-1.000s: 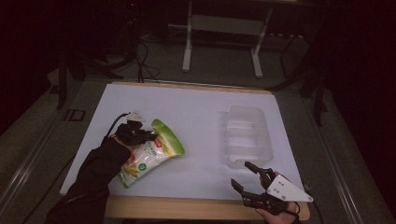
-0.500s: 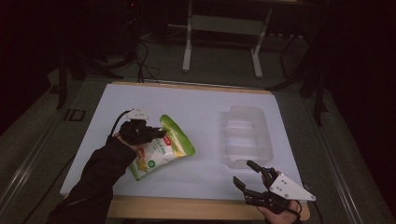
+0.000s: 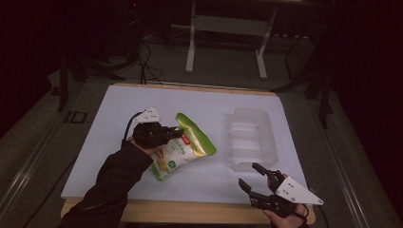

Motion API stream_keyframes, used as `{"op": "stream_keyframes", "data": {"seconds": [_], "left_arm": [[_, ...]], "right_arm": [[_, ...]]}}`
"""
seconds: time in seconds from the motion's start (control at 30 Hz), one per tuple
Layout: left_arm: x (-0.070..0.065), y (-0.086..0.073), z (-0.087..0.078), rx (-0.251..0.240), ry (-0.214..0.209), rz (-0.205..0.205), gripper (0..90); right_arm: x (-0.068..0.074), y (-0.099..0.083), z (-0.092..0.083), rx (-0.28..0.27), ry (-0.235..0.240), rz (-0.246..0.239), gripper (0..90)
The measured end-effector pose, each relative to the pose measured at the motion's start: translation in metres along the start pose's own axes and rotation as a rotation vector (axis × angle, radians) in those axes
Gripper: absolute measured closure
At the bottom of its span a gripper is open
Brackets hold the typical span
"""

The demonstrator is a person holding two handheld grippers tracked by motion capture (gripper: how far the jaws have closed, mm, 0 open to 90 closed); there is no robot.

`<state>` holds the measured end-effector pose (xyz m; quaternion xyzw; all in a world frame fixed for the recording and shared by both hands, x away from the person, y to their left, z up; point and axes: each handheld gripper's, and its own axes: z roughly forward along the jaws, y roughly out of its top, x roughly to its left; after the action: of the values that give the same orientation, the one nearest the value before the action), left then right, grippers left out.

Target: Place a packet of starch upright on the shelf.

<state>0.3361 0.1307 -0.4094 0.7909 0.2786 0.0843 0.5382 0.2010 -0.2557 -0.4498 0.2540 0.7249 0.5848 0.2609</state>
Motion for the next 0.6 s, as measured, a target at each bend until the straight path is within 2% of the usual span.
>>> {"op": "stream_keyframes", "data": {"seconds": [0.2,0.37,0.47,0.6], "left_arm": [[-0.015,0.005,0.009,-0.060,-0.014,-0.008,83.9],[-0.024,0.007,0.018,-0.093,-0.054,-0.040,84.0],[-0.029,0.008,0.023,-0.112,-0.062,-0.041,83.9],[-0.038,0.011,0.025,-0.171,-0.062,-0.059,84.0]], "right_arm": [[-0.002,0.003,-0.001,0.000,-0.016,0.003,32.8],[-0.003,0.008,-0.002,-0.015,-0.048,0.004,30.5],[-0.006,0.011,-0.001,-0.019,-0.038,0.034,28.4],[-0.008,0.018,0.001,-0.034,-0.040,0.071,26.6]]}}
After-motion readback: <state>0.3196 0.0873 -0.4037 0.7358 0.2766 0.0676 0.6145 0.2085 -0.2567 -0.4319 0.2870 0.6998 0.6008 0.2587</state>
